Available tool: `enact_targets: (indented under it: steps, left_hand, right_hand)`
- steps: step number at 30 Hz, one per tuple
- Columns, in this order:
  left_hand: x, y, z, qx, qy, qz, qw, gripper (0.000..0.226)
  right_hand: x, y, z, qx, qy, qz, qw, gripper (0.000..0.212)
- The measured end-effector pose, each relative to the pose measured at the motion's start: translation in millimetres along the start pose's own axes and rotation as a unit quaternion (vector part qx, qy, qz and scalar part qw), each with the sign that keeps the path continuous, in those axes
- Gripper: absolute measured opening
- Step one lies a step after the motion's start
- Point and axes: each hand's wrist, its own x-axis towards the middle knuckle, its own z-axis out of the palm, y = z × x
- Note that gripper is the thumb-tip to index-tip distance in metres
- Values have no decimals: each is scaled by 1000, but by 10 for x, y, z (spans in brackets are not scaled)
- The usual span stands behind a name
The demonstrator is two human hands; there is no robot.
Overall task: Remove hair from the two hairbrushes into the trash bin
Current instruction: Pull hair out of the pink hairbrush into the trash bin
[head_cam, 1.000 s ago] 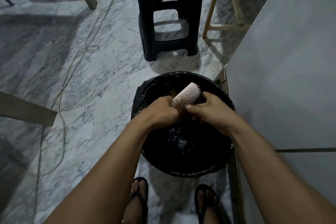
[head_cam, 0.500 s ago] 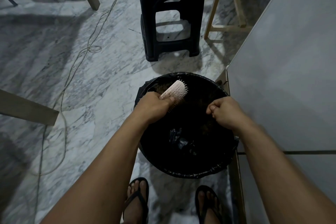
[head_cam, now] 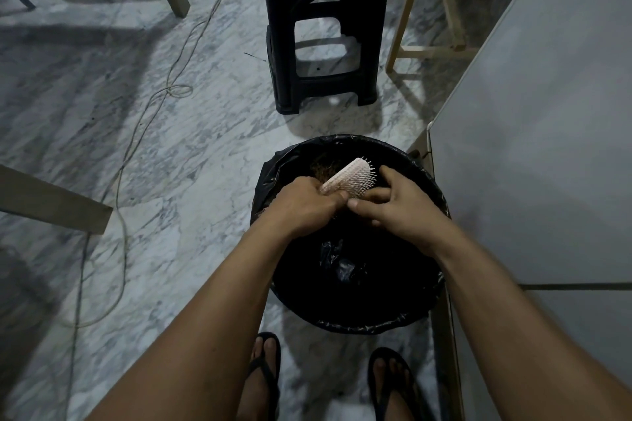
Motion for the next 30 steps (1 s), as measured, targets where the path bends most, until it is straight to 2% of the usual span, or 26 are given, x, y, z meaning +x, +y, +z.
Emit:
enact_targets:
  steps: [6, 10, 11, 14, 21, 24, 25, 27, 29, 30]
  left_hand:
    - [-19, 33, -37, -20, -53, -22, 998, 15]
    - [-27, -12, -62, -21, -51, -18, 998, 16]
    - [-21, -23, -71, -27, -45, -18, 998, 17]
    - [-7, -39, -86, -38, -27, -17, 999, 20]
    - [49, -96, -136, -12, 49, -16, 999, 25]
    - [39, -106, -130, 1, 53, -15, 998, 27]
    - [32, -100, -116, -4, 48, -13, 999, 28]
    - [21, -73, -88, 6, 38, -10, 999, 32]
    - [1, -35, -74, 31, 30, -5, 999, 29]
    - [-9, -17, -71, 41, 26, 0, 999, 26]
  right_hand:
    - [18, 0, 7, -84, 93, -41, 991, 83]
    - [2, 13, -72, -148, 152, -66, 975, 13]
    - [-11, 5, -89, -157, 159, -66, 972, 7]
    - [-30, -21, -114, -184, 187, -46, 964, 9]
    - [-52, 21, -255, -221, 308, 31, 925, 12]
    - [-46, 66, -274, -252, 275, 64, 926, 13]
    - [-44, 64, -253, -264, 240, 66, 932, 20]
    - [-27, 53, -188, -260, 162, 37, 951, 55]
    - [-2, 21, -110, -179, 109, 4, 978, 87]
    - [8, 1, -61, -110, 86, 0, 990, 96]
